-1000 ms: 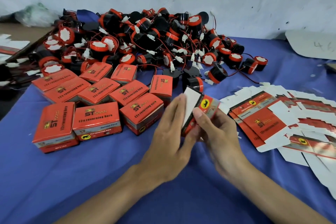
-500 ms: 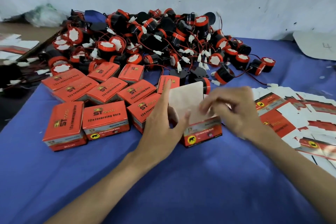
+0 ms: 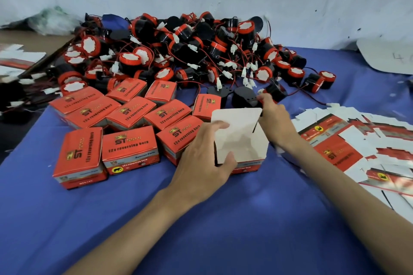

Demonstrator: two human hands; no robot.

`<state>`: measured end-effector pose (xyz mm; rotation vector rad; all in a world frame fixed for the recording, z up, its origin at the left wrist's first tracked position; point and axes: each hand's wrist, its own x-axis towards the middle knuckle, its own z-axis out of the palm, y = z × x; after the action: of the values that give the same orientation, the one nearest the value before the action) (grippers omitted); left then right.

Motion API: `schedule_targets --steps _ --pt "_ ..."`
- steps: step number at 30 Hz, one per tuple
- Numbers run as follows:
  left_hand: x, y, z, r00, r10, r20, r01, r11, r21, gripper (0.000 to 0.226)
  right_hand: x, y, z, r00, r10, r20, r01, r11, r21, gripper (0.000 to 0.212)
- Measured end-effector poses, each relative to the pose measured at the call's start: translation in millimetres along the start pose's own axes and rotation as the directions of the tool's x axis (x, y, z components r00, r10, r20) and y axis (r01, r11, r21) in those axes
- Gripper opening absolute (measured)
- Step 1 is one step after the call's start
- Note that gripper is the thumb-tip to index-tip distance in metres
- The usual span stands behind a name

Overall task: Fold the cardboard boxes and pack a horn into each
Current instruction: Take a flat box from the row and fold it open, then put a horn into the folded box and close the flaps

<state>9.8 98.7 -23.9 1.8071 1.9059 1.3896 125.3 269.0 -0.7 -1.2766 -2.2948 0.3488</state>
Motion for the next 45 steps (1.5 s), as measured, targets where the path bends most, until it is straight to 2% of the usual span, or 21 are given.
schedule_targets --steps 2,3,4,6,8,9,13,14,16,18,20,22,24,27,31,36,38,40,42,43,45 --pt "0 0 1 1.0 -0.023 -0.019 0.023 1.0 -0.005 0.05 -8 2 -16 0.993 -0.055 -0.101 0.046 0.995 -0.088 0.04" --pt "0 1 2 0.999 -0.028 -0.025 0.028 1.0 -0.006 0.05 -13 2 -26 0.98 -0.105 -0.171 0.095 0.993 -0.066 0.04" --pt "0 1 2 0.999 -0.027 -0.031 0.027 1.0 -0.006 0.049 -17 1 -35 0.959 -0.144 -0.245 0.152 0.988 0.015 0.039" --pt "1 0 2 0.999 -0.009 -0.049 0.008 1.0 -0.012 0.044 -27 -5 -54 0.921 -0.135 -0.366 0.254 0.92 0.299 0.037" --pt "2 -1 2 0.998 0.009 -0.067 -0.01 1.0 -0.019 0.037 -33 -13 -69 0.925 -0.084 -0.37 0.312 0.722 0.618 0.039" --pt "2 -1 2 0.997 0.014 -0.071 -0.015 1.0 -0.013 0.035 -35 -19 -74 0.93 -0.09 -0.357 0.332 0.625 0.707 0.041" --pt "4 -3 4 0.997 0.025 -0.079 -0.024 1.0 0.004 0.04 -45 -34 -75 0.947 -0.179 -0.267 0.312 0.312 0.897 0.036" --pt "5 -3 4 0.996 0.031 -0.081 -0.032 0.999 -0.006 0.04 -49 -35 -74 0.936 -0.237 -0.26 0.324 0.299 0.898 0.036" --pt "6 -4 4 0.997 0.025 -0.072 -0.029 0.998 -0.051 0.037 -55 -37 -72 0.843 -0.427 -0.326 0.512 0.454 0.729 0.037" --pt "7 -2 3 0.998 -0.033 -0.057 0.024 0.99 -0.14 0.034 -58 -33 -62 0.694 -0.65 -0.312 0.714 0.563 0.416 0.036" --pt "7 -2 2 0.996 -0.076 -0.054 0.062 0.97 -0.235 0.043 -60 -28 -53 0.568 -0.785 -0.246 0.823 0.539 0.18 0.035" --pt "6 -2 0 0.998 -0.062 -0.03 0.052 0.967 -0.25 0.052 -61 -19 -50 0.525 -0.832 -0.179 0.851 0.518 0.086 0.046" --pt "5 -1 -1 0.999 -0.041 0.001 0.04 0.968 -0.246 0.052 -59 -9 -53 0.571 -0.814 -0.101 0.82 0.571 0.035 0.052" --pt "3 -1 -4 0.999 -0.017 0.045 0.029 0.962 -0.272 0.056 -58 -9 -55 0.635 -0.772 -0.032 0.771 0.636 -0.045 0.044" --pt "1 1 -5 0.996 -0.018 0.089 0.044 0.952 -0.302 0.056 -64 -12 -58 0.659 -0.75 0.058 0.746 0.662 0.069 0.028" --pt "2 -1 -4 0.993 -0.055 0.101 0.083 0.953 -0.291 0.056 -65 -11 -57 0.726 -0.685 0.064 0.67 0.725 0.156 0.063" --pt "2 1 -5 0.994 -0.032 0.104 0.065 0.941 -0.331 0.055 -66 -9 -53 0.787 -0.611 0.084 0.57 0.773 0.279 0.064" --pt "3 4 -7 0.995 -0.005 0.099 0.046 0.91 -0.412 0.051 -67 -7 -51 0.862 -0.491 0.124 0.407 0.818 0.406 0.065" --pt "3 5 -8 0.996 -0.01 0.086 0.05 0.876 -0.479 0.041 -69 -7 -49 0.907 -0.378 0.186 0.242 0.828 0.505 0.069" --pt "2 5 -8 0.997 -0.021 0.075 0.055 0.867 -0.495 0.033 -69 -8 -47 0.918 -0.345 0.195 0.203 0.832 0.517 0.071" --pt "2 6 -5 0.998 -0.059 0.034 0.068 0.873 -0.482 0.021 -70 -13 -43 0.94 -0.316 0.131 0.229 0.865 0.446 0.062"
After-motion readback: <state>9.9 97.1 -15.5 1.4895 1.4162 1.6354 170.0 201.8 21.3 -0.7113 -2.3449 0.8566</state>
